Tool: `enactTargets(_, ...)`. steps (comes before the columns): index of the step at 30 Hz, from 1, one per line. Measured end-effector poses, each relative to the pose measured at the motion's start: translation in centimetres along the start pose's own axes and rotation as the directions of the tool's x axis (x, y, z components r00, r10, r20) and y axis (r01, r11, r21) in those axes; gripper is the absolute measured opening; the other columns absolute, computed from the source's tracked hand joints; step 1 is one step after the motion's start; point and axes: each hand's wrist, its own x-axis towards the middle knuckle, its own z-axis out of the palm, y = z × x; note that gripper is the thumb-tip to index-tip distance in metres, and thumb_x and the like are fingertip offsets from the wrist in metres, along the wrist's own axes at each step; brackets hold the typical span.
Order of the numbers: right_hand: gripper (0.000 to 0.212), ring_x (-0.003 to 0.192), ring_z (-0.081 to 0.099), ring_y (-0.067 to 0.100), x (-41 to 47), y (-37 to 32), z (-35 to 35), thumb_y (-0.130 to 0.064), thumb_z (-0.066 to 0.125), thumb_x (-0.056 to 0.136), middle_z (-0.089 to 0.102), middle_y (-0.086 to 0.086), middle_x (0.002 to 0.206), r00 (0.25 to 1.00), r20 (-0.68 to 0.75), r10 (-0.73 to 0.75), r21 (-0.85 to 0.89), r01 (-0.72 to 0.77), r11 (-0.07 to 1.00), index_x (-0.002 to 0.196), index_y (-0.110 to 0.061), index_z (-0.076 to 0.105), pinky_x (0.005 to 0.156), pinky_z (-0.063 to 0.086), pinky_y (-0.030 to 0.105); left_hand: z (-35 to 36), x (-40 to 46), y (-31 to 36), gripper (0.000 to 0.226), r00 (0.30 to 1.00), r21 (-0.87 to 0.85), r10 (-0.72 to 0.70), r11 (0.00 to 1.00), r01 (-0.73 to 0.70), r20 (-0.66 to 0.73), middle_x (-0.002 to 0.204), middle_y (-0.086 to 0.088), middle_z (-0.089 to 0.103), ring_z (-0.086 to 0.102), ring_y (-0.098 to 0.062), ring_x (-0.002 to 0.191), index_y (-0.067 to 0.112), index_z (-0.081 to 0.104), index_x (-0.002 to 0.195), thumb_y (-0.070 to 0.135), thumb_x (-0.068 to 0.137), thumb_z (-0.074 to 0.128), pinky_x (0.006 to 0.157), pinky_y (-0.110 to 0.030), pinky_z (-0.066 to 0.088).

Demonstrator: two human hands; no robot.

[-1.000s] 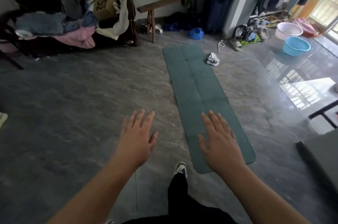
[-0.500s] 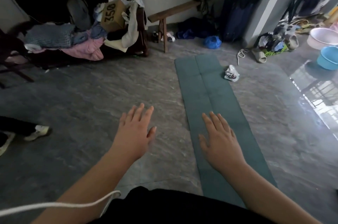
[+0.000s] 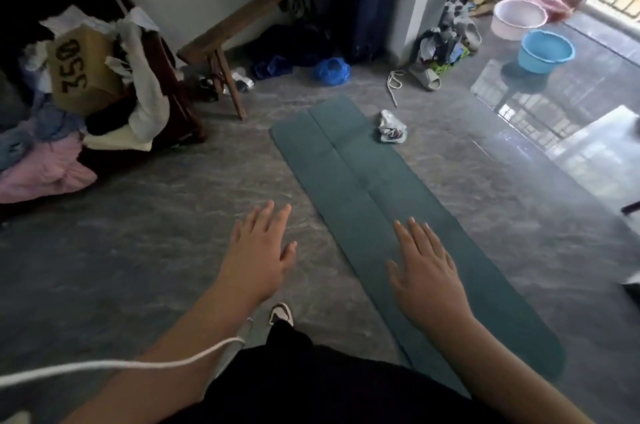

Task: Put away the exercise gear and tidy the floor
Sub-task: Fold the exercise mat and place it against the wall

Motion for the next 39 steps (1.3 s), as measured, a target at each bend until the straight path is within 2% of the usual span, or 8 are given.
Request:
enactTargets(4, 0.068, 0.151, 0.004, 0.017, 3.4, -3.3, -0.1, -0.043, 0.044, 0.096, 0.012, -0.002, 0.164, 0.97, -0.082, 0.229, 0.076, -0.223, 0.972, 0.156, -0.027, 0.016, 0.122, 0.014, 0.04, -3.0, 9.5, -2.7, 0.072, 0.965, 0.123, 0.243, 0.959, -0.255, 0.104, 0.161, -0.011, 0.022, 0.019, -0.033, 0.148, 0.022, 0.021, 0.155, 0.052, 0.09, 0.026, 0.118, -0.052, 0.021)
enactTargets(7, 0.067, 0.151, 0.008, 0.019, 4.8, -3.9, -0.1, -0.042, 0.048, 0.096, 0.017, 0.0, 0.163, 0.932, -0.112, 0.346, 0.111, -0.334, 0.936, 0.155, -0.025, 0.021, 0.121, 0.016, 0.039, -3.8, 15.7, -2.0, 0.074, 0.903, 0.159, 0.383, 0.896, -0.414, 0.194, 0.159, -0.015, 0.027, 0.025, -0.036, 0.145, 0.019, 0.027, 0.154, 0.05, 0.086, 0.03, 0.117, -0.054, 0.023)
enactTargets(14, 0.066, 0.151, 0.006, 0.019, 9.7, -0.5, 1.3, -0.042, 0.045, 0.097, 0.015, 0.0, 0.164, 0.849, -0.151, 0.506, 0.164, -0.484, 0.86, 0.155, -0.025, 0.019, 0.121, 0.009, 0.034, -0.8, 25.1, 3.6, 0.072, 0.788, 0.059, 0.571, 0.8, -0.597, 0.23, 0.15, -0.019, 0.043, 0.042, -0.04, 0.136, 0.013, 0.043, 0.146, 0.047, 0.082, 0.035, 0.108, -0.06, 0.036)
enactTargets(21, 0.067, 0.151, 0.007, 0.019, 15.9, 5.5, 7.2, -0.039, 0.045, 0.098, 0.015, 0.002, 0.164, 0.819, -0.09, 0.567, 0.199, -0.543, 0.816, 0.156, -0.024, 0.016, 0.119, 0.004, 0.031, 7.6, 33.5, 7.5, 0.069, 0.713, 0.071, 0.63, 0.732, -0.678, 0.309, 0.163, -0.011, 0.017, 0.016, -0.029, 0.149, 0.02, 0.021, 0.155, 0.037, 0.095, 0.049, 0.12, -0.046, 0.013)
enactTargets(26, 0.068, 0.151, 0.006, 0.02, 19.7, 10.7, 17.0, -0.042, 0.041, 0.098, 0.01, 0.002, 0.165, 0.752, 0.047, 0.657, 0.224, -0.649, 0.727, 0.157, -0.024, 0.012, 0.122, 0.014, 0.041, 18.7, 39.7, 8.1, 0.069, 0.607, 0.051, 0.678, 0.648, -0.76, 0.415, 0.158, -0.017, 0.03, 0.032, -0.034, 0.144, 0.015, 0.034, 0.15, 0.04, 0.086, 0.041, 0.116, -0.052, 0.028)
enactTargets(30, 0.07, 0.15, 0.01, 0.023, 23.0, 14.9, 27.6, -0.035, 0.046, 0.095, 0.014, 0.006, 0.164, 0.708, 0.062, 0.703, 0.19, -0.7, 0.688, 0.156, -0.02, 0.016, 0.12, 0.02, 0.045, 30.9, 44.3, 6.5, 0.075, 0.495, 0.048, 0.711, 0.548, -0.835, 0.499, 0.159, -0.017, 0.027, 0.028, -0.034, 0.145, 0.017, 0.029, 0.152, 0.032, 0.086, 0.062, 0.117, -0.051, 0.027)
enactTargets(33, 0.074, 0.151, 0.008, 0.024, 26.2, 18.7, 37.5, -0.033, 0.05, 0.092, 0.01, 0.007, 0.164, 0.672, 0.052, 0.739, 0.168, -0.735, 0.657, 0.156, -0.018, 0.017, 0.12, 0.02, 0.047, 41.6, 48.3, 4.4, 0.078, 0.416, 0.06, 0.722, 0.464, -0.884, 0.553, 0.159, -0.018, 0.027, 0.027, -0.035, 0.145, 0.016, 0.029, 0.152, 0.031, 0.085, 0.065, 0.117, -0.051, 0.027)
enactTargets(39, 0.082, 0.149, 0.018, 0.029, 32.0, 25.4, 57.5, -0.034, 0.063, 0.085, 0.02, 0.009, 0.162, 0.722, 0.099, 0.685, 0.093, -0.692, 0.716, 0.154, -0.016, 0.022, 0.118, 0.022, 0.049, 60.5, 55.2, -1.2, 0.076, 0.199, 0.038, 0.74, 0.228, -0.973, 0.643, 0.155, -0.02, 0.034, 0.036, -0.039, 0.14, 0.013, 0.036, 0.15, 0.031, 0.083, 0.067, 0.113, -0.054, 0.032)
